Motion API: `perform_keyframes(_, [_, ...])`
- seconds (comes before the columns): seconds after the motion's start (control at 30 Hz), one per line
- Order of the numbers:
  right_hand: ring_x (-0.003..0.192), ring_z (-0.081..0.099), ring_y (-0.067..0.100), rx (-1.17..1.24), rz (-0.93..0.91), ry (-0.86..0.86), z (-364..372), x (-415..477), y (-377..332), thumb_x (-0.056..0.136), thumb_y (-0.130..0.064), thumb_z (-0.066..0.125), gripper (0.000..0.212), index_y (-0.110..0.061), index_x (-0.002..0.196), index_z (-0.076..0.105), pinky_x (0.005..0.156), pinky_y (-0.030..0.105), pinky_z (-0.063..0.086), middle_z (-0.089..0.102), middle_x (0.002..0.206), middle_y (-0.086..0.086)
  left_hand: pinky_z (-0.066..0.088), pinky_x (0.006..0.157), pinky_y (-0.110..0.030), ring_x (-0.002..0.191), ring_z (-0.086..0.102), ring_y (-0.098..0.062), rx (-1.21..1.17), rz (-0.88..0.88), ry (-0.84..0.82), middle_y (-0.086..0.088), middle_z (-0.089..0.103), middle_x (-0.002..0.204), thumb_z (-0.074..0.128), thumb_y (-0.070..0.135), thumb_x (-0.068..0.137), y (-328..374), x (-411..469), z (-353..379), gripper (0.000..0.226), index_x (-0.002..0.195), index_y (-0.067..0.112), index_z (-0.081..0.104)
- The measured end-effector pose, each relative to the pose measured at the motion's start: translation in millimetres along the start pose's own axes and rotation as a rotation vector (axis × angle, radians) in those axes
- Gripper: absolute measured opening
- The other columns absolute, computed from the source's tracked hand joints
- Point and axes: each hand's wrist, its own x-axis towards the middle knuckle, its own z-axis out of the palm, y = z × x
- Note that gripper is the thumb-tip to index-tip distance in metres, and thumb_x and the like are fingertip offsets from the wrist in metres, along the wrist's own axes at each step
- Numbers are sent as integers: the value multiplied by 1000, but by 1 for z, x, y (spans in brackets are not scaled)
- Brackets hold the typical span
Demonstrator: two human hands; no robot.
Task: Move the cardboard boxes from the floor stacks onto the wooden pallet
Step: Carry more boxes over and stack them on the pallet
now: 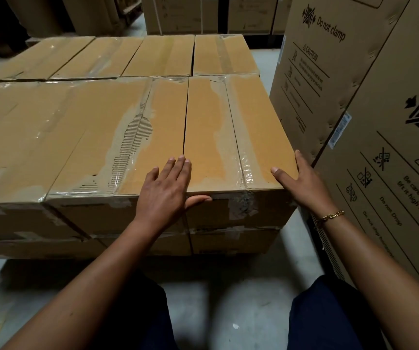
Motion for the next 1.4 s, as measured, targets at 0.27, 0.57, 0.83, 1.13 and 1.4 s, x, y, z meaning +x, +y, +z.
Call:
perform_keyframes(0.27, [148,34,30,-13,-8,-5,-1,2,1,94,-65,54,93,-18,163,13,113,45,35,29,165,7,28,121,-49,154,23,-24,-18,-8,-9,-7,25,167,8,92,85,0,-1,-2,109,159,14,26])
perform_keyframes(0.57, [157,1,21,-301,-97,-88,-20,7,-28,98,-70,36,89,-19,163,4,123,51,8,-1,171,-1,13,126,-47,157,11,-18,-194,-70,-78,-2,12,171,1,88,86,-23,5,-36,103,163,21,16])
perform_keyframes(0.83, [157,4,17,-394,-303,-149,-83,14,-126,84,-84,15,102,-20,163,11,125,46,4,7,171,-1,13,125,-48,157,10,-22,-191,-190,-92,-4,13,170,5,83,91,-79,18,-141,95,163,22,16])
perform_keyframes(1.13, [157,4,15,-376,-364,-309,-149,-35,-251,86,-83,12,97,-26,164,9,125,46,7,6,171,-5,14,123,-47,157,11,-21,-284,-318,-128,-2,12,170,16,78,95,-115,-29,-285,86,162,24,18])
perform_keyframes(1.4, [157,5,15,-402,-472,-459,-198,-95,-384,94,-77,20,87,-28,163,9,125,46,10,6,171,-5,23,121,-49,154,20,-22,-423,-645,-121,-2,25,167,21,81,89,-186,-121,-423,91,159,23,30])
